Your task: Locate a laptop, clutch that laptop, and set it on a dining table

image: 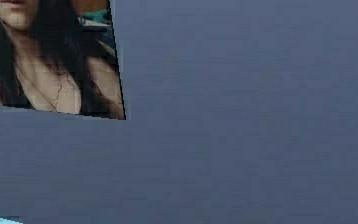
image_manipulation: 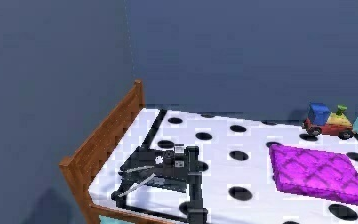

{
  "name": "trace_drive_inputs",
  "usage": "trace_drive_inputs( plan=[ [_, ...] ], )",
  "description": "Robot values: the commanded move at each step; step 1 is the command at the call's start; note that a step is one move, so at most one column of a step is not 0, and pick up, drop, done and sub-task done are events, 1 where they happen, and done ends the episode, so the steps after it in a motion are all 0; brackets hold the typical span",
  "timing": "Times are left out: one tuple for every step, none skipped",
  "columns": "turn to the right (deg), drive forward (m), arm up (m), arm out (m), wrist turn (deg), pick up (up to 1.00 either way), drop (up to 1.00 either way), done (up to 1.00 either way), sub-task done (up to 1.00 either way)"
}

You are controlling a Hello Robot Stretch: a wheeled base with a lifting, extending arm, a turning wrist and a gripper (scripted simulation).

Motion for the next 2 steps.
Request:
trace_drive_inputs(
  plan=[
    [0.0, 0.0, 0.0, 0.0, 45.0, 0.0, 0.0, 0.0, 0.0],
    [0.0, 0.0, 0.0, 0.0, 45.0, 0.0, 0.0, 0.0, 0.0]
  ],
)
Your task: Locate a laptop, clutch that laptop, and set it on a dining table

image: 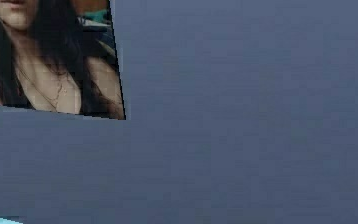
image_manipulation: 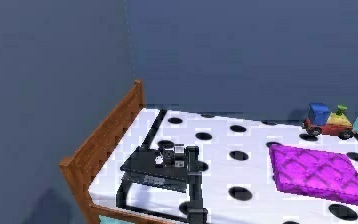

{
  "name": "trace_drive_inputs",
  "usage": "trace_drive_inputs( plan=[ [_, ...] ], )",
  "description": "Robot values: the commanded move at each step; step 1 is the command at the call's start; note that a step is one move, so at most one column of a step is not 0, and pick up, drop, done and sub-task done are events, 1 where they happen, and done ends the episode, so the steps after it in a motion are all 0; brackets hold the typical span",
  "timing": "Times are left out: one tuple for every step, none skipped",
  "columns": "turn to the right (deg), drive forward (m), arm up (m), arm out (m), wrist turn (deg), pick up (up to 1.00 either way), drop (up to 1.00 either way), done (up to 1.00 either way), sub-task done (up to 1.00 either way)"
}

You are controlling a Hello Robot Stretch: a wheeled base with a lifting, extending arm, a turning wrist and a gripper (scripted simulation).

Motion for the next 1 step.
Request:
trace_drive_inputs(
  plan=[
    [0.0, 0.0, 0.0, 0.0, 21.0, 0.0, 0.0, 0.0, 0.0]
  ],
)
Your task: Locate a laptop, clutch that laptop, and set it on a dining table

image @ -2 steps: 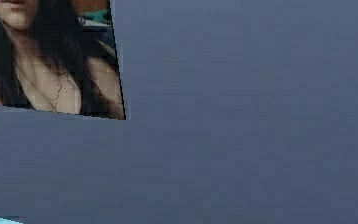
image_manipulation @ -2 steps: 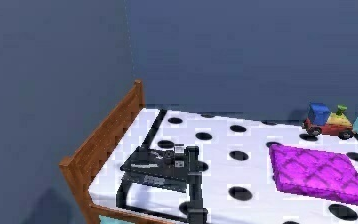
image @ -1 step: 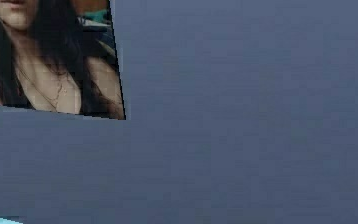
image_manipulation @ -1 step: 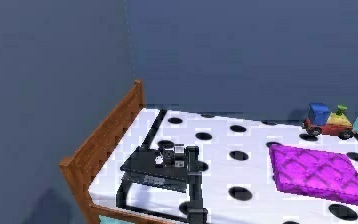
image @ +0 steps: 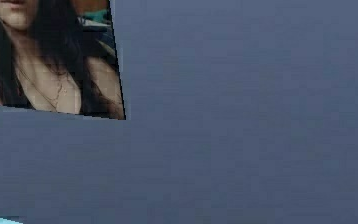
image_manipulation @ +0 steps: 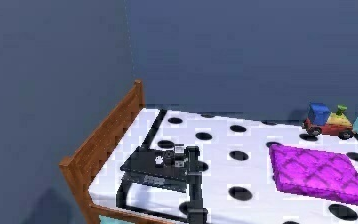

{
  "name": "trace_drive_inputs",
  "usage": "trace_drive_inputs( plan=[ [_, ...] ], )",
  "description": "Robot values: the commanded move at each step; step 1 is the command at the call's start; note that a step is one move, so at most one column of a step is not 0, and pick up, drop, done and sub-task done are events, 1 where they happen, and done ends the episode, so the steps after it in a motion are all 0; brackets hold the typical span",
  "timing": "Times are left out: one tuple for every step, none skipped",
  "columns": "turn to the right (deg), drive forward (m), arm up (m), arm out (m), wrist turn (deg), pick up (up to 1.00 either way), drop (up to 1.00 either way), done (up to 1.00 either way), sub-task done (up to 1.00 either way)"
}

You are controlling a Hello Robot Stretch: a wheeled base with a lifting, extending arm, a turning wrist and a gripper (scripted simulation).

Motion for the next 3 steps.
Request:
trace_drive_inputs(
  plan=[
    [0.0, 0.0, -0.3, 0.0, 0.0, 0.0, 0.0, 0.0, 0.0],
    [0.0, 0.0, 0.0, 0.0, 0.0, 1.0, 0.0, 0.0, 0.0],
    [0.0, 0.0, 0.1, 0.0, 0.0, 0.0, 0.0, 0.0, 0.0]
  ],
)
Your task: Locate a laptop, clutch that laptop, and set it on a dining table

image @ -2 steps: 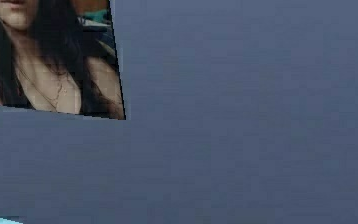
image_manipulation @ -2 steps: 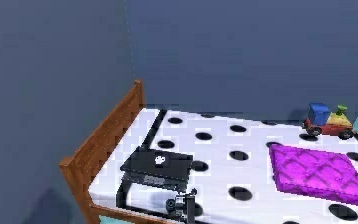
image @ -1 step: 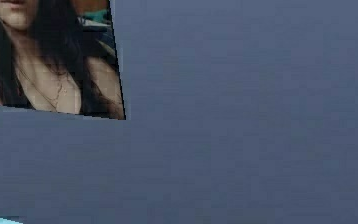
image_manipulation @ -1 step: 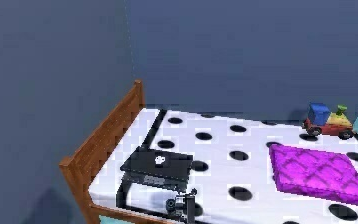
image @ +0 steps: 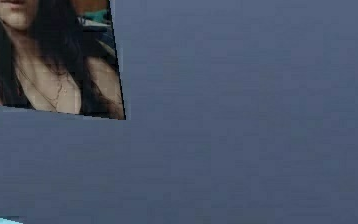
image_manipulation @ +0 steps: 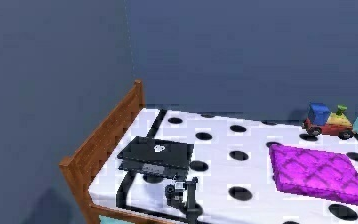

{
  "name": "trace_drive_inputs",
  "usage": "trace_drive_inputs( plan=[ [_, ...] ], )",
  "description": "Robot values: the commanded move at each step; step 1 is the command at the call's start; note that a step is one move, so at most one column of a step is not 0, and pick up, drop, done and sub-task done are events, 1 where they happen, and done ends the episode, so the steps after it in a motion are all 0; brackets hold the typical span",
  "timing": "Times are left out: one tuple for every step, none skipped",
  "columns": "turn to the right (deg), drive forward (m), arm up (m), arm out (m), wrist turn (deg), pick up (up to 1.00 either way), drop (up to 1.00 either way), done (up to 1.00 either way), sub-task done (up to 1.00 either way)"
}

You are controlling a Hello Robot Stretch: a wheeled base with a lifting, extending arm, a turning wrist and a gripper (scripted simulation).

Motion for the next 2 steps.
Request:
trace_drive_inputs(
  plan=[
    [0.0, 0.0, 0.5, 0.0, 0.0, 0.0, 0.0, 0.0, 0.0],
    [0.0, 0.0, 0.08, 0.0, 0.0, 0.0, 0.0, 0.0, 0.0]
  ],
)
